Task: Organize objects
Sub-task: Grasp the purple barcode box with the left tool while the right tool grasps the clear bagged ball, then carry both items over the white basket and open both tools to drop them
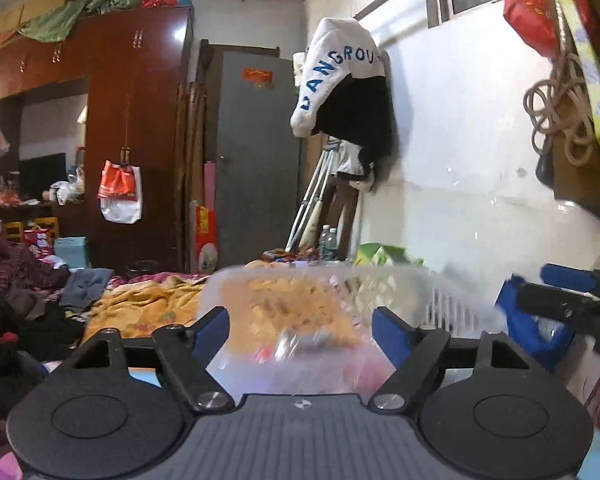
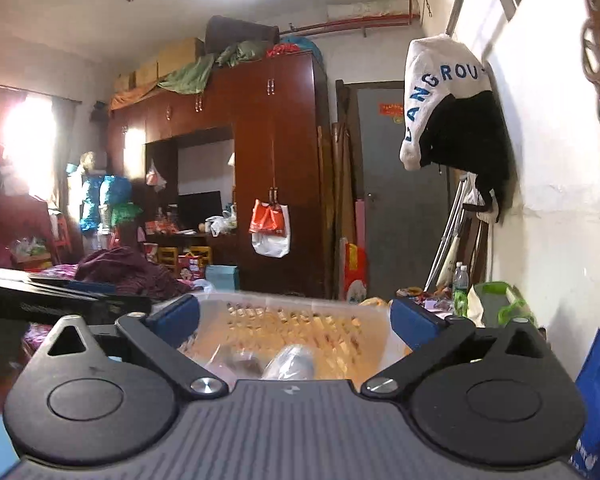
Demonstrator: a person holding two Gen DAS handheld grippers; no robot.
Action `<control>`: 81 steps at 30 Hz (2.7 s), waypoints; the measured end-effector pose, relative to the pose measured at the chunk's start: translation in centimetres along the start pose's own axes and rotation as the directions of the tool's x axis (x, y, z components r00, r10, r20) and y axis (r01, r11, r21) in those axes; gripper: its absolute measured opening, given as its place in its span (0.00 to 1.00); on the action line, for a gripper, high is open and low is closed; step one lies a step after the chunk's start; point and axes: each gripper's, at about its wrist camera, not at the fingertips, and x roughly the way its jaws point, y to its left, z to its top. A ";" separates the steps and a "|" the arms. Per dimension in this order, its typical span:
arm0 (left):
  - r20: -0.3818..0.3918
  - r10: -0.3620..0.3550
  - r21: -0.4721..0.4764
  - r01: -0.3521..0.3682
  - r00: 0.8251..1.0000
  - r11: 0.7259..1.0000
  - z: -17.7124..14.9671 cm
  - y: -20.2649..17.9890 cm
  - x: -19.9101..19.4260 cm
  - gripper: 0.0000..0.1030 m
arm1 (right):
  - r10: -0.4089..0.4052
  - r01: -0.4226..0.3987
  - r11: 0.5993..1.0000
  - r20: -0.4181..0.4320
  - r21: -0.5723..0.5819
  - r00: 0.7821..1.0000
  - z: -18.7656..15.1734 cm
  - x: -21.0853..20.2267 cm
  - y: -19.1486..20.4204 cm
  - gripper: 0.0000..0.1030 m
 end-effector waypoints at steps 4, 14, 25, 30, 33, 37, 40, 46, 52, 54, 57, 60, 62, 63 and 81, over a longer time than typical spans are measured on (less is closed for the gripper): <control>-0.059 0.010 -0.007 -0.011 0.998 1.000 -3.8 1.2 -1.8 0.84 | 0.000 0.012 0.998 -0.180 0.069 0.984 -3.1 0.6 -1.3 1.00; -0.188 0.047 -0.045 -0.057 0.981 0.997 -8.7 3.5 -2.0 0.84 | 0.047 -0.002 0.995 -0.426 0.104 0.903 -7.1 5.0 -0.9 0.80; -0.226 0.041 -0.047 -0.053 0.973 0.997 -10.3 3.8 -2.1 0.84 | 0.035 0.015 0.993 -0.419 0.116 0.907 -7.4 4.1 -1.9 0.64; -0.231 0.041 -0.035 -0.050 0.972 0.998 -10.3 3.3 -1.7 0.84 | 0.002 0.043 0.995 -0.431 0.095 0.902 -7.3 4.2 -2.1 0.64; -0.235 0.039 -0.036 -0.048 0.971 0.998 -10.3 3.2 -1.6 0.84 | 0.016 0.033 0.994 -0.456 0.100 0.890 -7.4 5.2 -2.0 0.64; -0.245 0.038 -0.028 -0.046 0.969 0.999 -10.2 3.1 -1.4 0.84 | 0.016 0.029 0.995 -0.466 0.091 0.885 -7.5 6.3 -1.3 0.61; -0.257 0.042 -0.020 -0.049 0.966 0.999 -10.1 2.9 -1.1 0.84 | 0.003 0.040 0.996 -0.466 0.084 0.885 -7.5 6.9 -1.1 0.52; -0.258 0.048 -0.017 -0.054 0.965 0.998 -10.0 2.7 -0.9 0.84 | 0.000 0.031 0.998 -0.451 0.061 0.893 -7.4 5.6 -1.0 0.50; -0.276 0.059 -0.012 -0.065 0.959 0.998 -9.9 2.5 -0.1 0.84 | 0.009 0.034 0.995 -0.440 0.089 0.898 -7.3 4.8 -1.5 0.50; -0.286 0.073 -0.009 -0.079 0.955 0.997 -9.8 2.5 0.2 0.84 | 0.007 0.034 0.996 -0.441 0.084 0.898 -7.3 4.8 -1.5 0.51; -0.299 0.093 -0.009 -0.100 0.950 0.995 -9.7 2.4 0.6 0.82 | 0.005 0.036 0.996 -0.442 0.084 0.897 -7.3 4.9 -1.5 0.52; -0.293 0.100 0.001 -0.104 0.951 0.995 -9.8 2.3 0.4 0.71 | 0.007 0.036 0.996 -0.451 0.085 0.893 -7.4 5.0 -1.6 0.52; -0.282 0.109 0.000 -0.113 0.953 0.994 -9.8 2.3 0.2 0.71 | 0.004 0.039 0.996 -0.450 0.085 0.893 -7.4 5.0 -1.7 0.53; -0.275 0.107 -0.001 -0.111 0.956 0.994 -9.7 2.3 0.1 0.71 | 0.000 0.042 0.995 -0.447 0.086 0.895 -7.3 4.9 -1.7 0.54; -0.246 0.083 -0.015 -0.089 0.966 0.996 -9.8 2.5 -0.4 0.71 | -0.030 0.040 0.999 -0.440 0.015 0.897 -7.5 4.4 -0.5 0.45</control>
